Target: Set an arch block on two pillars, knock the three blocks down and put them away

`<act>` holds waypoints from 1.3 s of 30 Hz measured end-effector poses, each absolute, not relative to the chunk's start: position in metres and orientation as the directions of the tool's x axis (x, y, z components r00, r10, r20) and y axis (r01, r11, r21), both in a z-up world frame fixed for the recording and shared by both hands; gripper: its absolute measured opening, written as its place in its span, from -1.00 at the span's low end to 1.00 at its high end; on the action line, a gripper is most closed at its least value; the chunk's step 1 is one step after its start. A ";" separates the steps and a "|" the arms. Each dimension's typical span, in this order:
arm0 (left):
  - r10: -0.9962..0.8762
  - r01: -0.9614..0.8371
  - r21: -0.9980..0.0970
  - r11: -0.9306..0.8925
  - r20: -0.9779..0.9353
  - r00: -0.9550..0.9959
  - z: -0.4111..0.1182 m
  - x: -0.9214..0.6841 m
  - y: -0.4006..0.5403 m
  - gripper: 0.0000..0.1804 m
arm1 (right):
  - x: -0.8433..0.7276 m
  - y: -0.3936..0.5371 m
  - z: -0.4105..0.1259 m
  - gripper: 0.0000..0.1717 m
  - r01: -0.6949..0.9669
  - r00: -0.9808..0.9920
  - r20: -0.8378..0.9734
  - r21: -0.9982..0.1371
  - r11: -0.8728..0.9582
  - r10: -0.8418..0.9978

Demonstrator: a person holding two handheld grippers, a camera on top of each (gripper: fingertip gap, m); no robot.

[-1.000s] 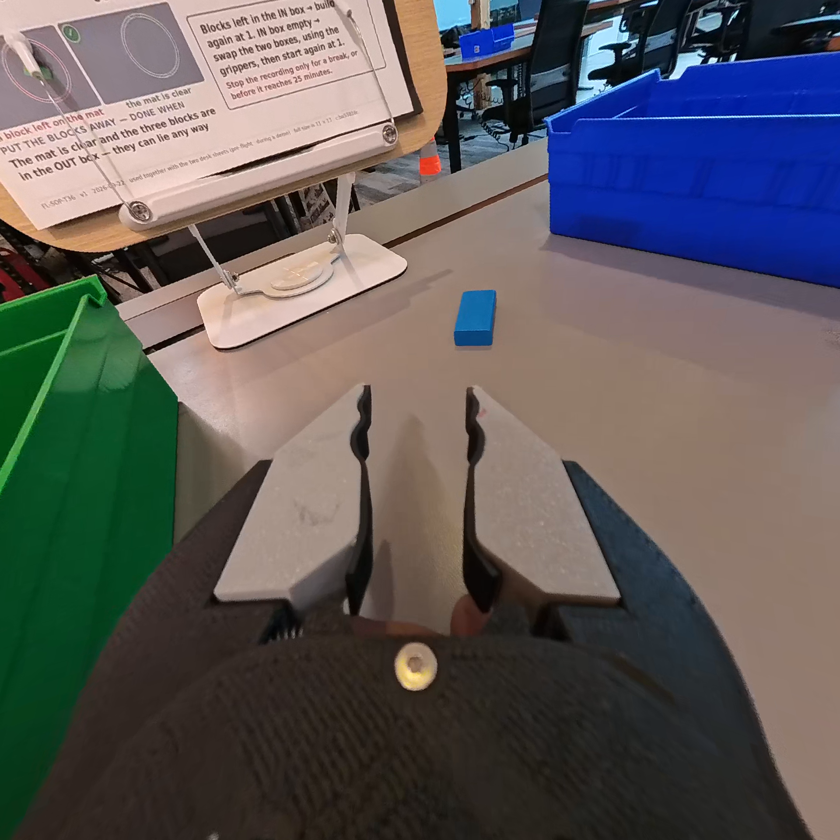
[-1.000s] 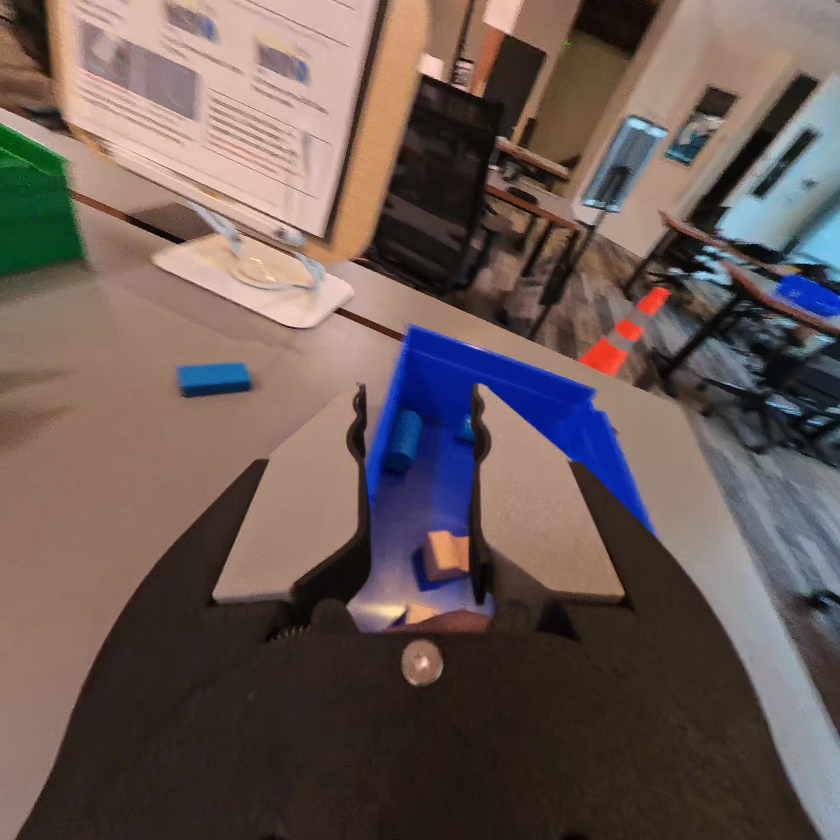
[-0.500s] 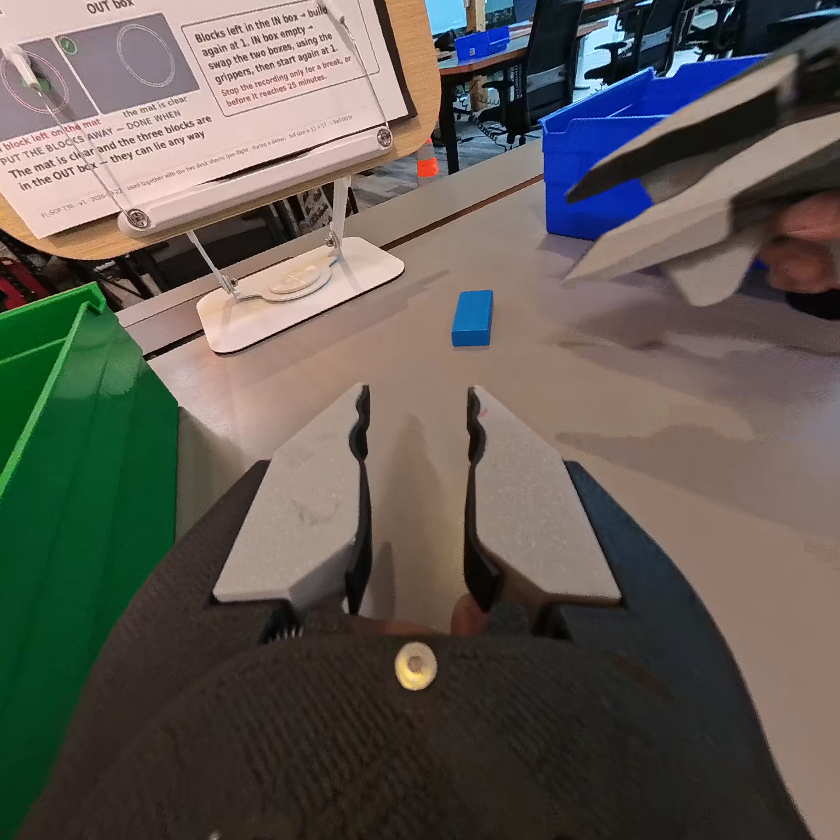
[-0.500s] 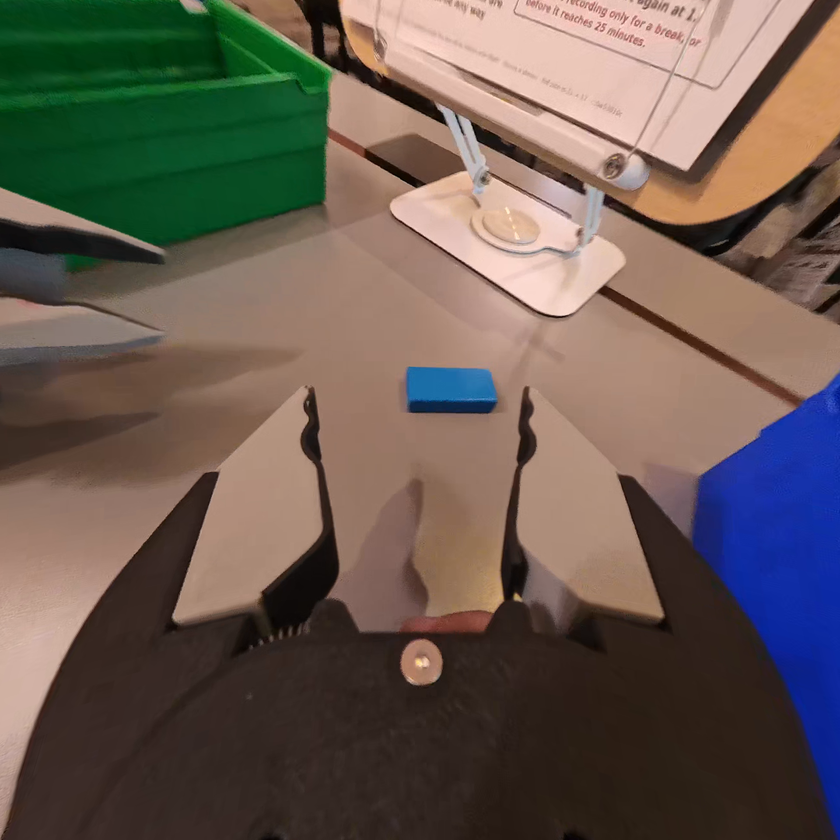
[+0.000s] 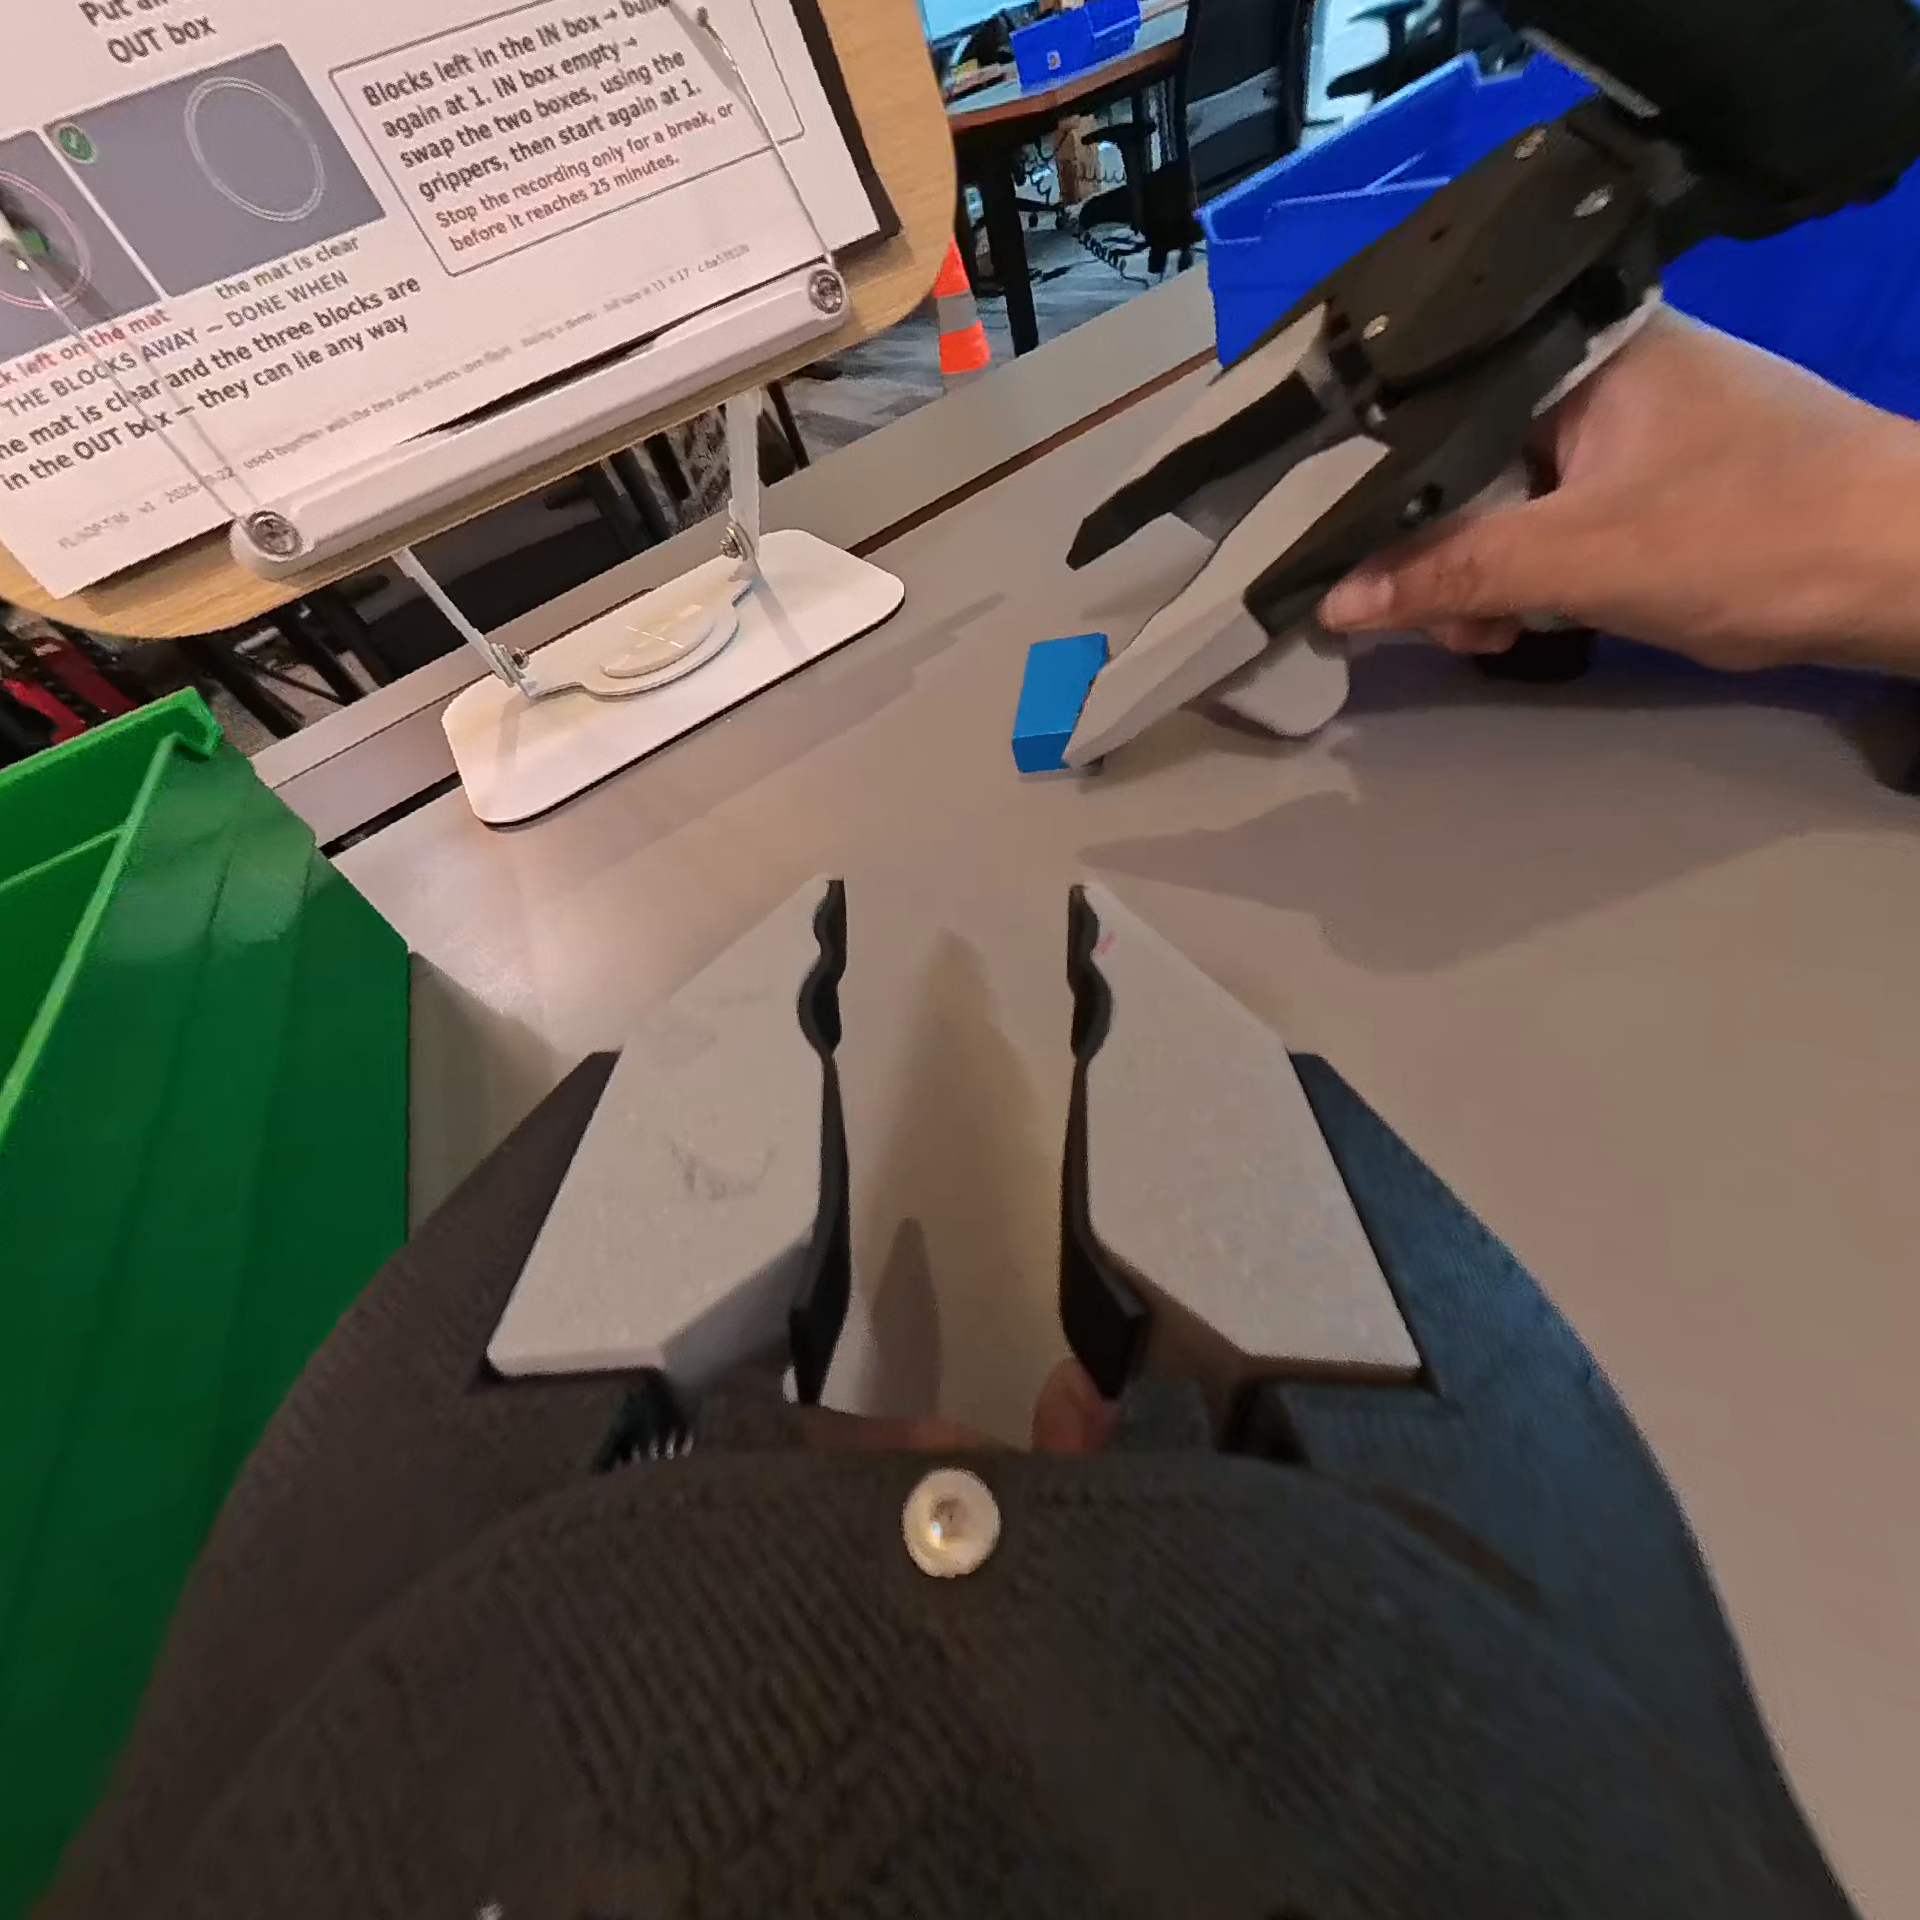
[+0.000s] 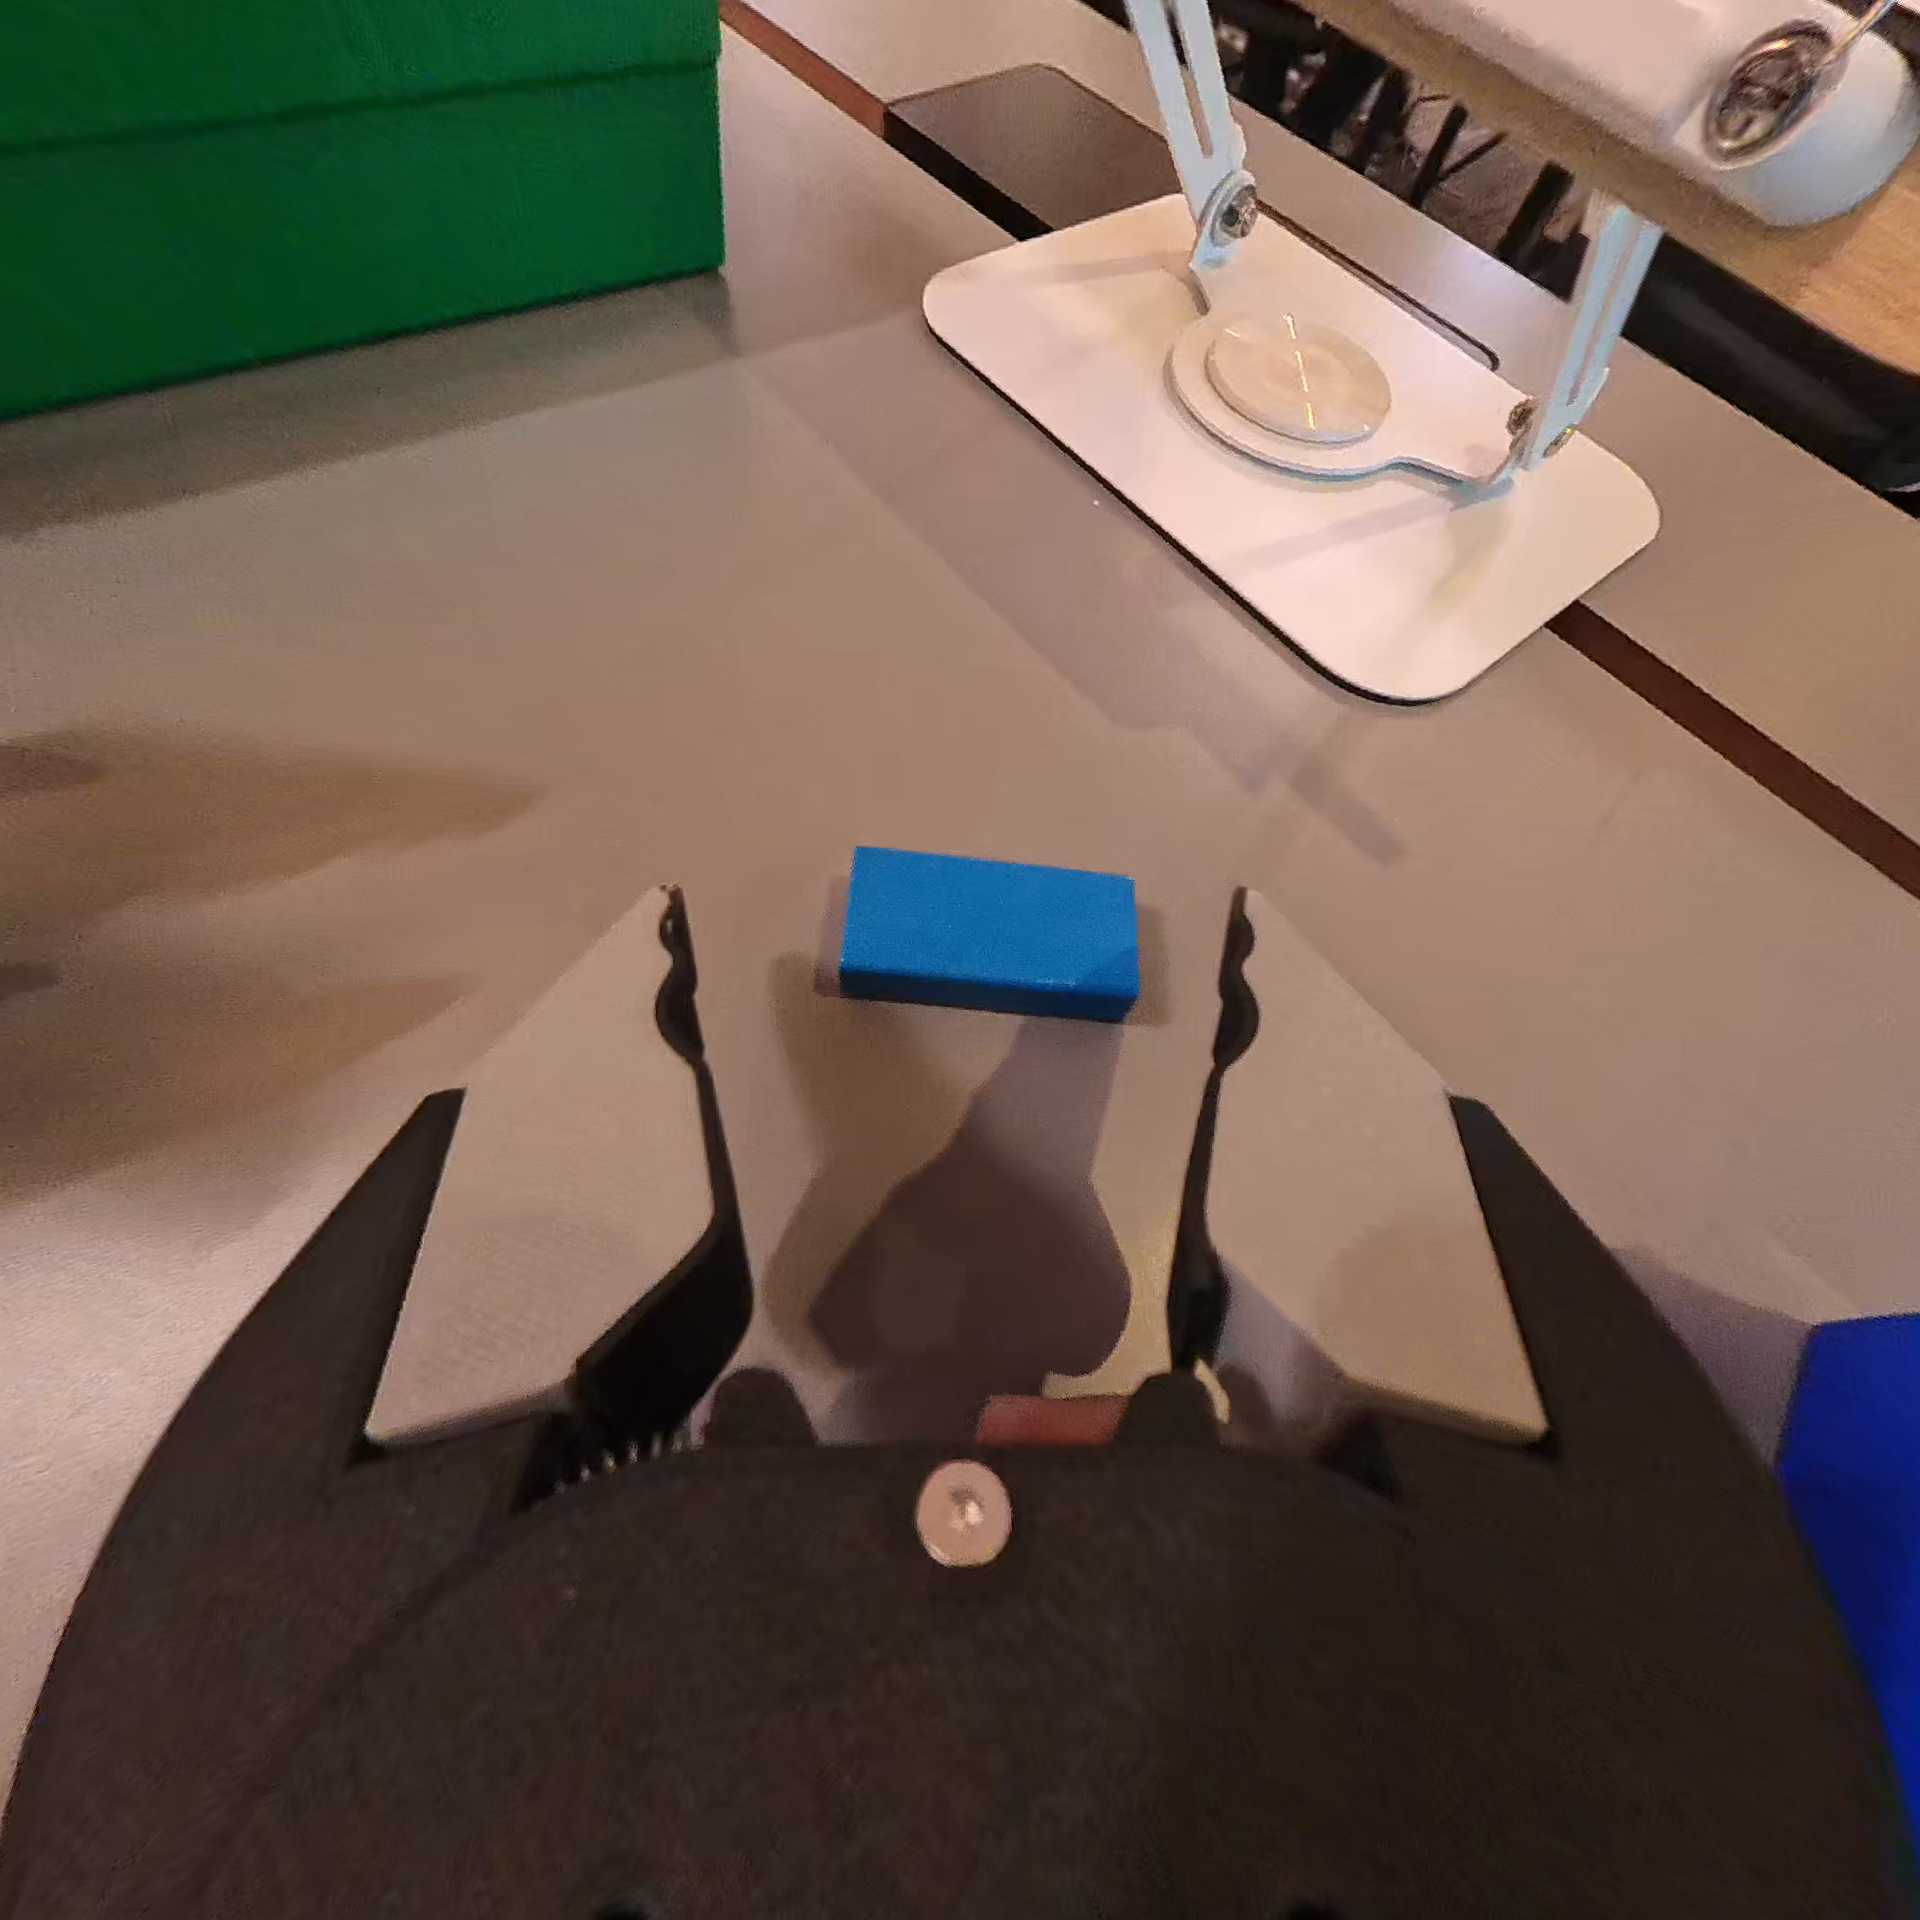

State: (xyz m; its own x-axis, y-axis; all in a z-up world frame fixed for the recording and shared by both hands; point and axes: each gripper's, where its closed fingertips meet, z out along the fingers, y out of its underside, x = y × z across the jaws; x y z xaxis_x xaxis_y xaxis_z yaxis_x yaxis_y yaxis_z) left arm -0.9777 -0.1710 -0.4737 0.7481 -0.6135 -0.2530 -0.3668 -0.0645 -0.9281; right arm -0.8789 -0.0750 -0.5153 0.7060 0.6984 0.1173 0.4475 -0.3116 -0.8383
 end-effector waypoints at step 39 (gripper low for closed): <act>-0.599 -0.346 -0.937 -0.044 -0.253 0.760 -0.469 -0.982 -0.171 -0.54 | -0.733 -0.205 -0.355 -0.25 0.423 0.858 0.353 -0.898 -0.124 0.372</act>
State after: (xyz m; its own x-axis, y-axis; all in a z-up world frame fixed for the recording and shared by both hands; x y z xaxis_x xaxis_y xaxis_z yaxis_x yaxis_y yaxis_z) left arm -0.9816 -0.1713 -0.4686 0.7599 -0.5990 -0.2526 -0.3463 -0.0443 -0.9371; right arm -0.7331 -0.2054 -0.3549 0.8584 0.3723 0.3529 0.4229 -0.1244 -0.8976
